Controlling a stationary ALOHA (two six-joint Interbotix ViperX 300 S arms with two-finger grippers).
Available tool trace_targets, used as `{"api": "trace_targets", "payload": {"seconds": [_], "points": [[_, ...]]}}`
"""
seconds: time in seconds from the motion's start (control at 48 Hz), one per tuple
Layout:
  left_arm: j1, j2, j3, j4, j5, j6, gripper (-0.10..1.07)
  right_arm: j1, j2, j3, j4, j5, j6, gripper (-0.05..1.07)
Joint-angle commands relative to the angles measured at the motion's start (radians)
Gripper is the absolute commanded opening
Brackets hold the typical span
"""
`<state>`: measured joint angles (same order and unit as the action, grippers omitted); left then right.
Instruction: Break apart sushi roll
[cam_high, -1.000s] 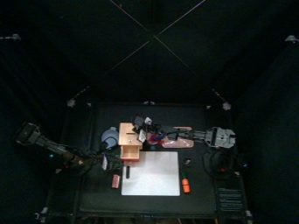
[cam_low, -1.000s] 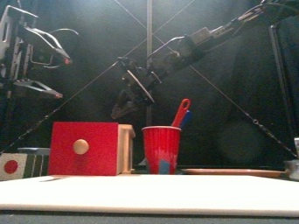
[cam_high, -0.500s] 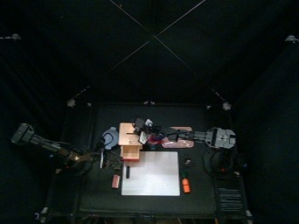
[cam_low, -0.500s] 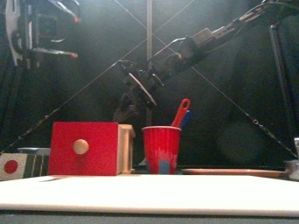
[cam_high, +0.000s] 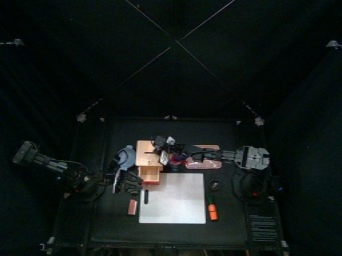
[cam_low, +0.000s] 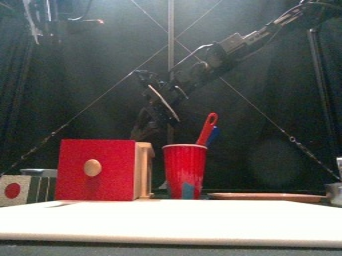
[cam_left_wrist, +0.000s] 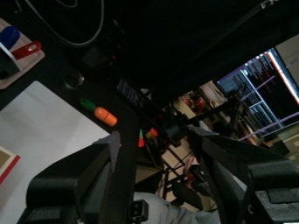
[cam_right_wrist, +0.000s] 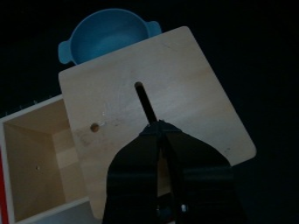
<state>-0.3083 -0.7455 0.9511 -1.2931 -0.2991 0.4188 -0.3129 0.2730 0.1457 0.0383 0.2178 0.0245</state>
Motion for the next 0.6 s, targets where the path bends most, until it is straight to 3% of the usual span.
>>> {"api": "trace_targets", "payload": {"seconds": [0.0, 0.208, 0.438, 0.583], "points": [[0.003, 0.003, -0.023, -0.017, 0.0, 0.006, 0.95, -0.002, -0.051, -0.012, 0.003, -0.003, 0.002, 0.05], [0.006, 0.005, 0.006, -0.037, -0.017, 0.012, 0.95, -0.002, -0.049, -0.011, 0.003, -0.003, 0.003, 0.05], [0.041, -0.032, 0.117, -0.275, -0.123, 0.018, 0.95, 0.0, -0.043, -0.009, 0.003, -0.003, 0.003, 0.05], [0.041, -0.043, 0.158, -0.348, -0.156, 0.044, 0.95, 0.0, -0.043, -0.005, 0.003, -0.003, 0.003, 0.05]]}}
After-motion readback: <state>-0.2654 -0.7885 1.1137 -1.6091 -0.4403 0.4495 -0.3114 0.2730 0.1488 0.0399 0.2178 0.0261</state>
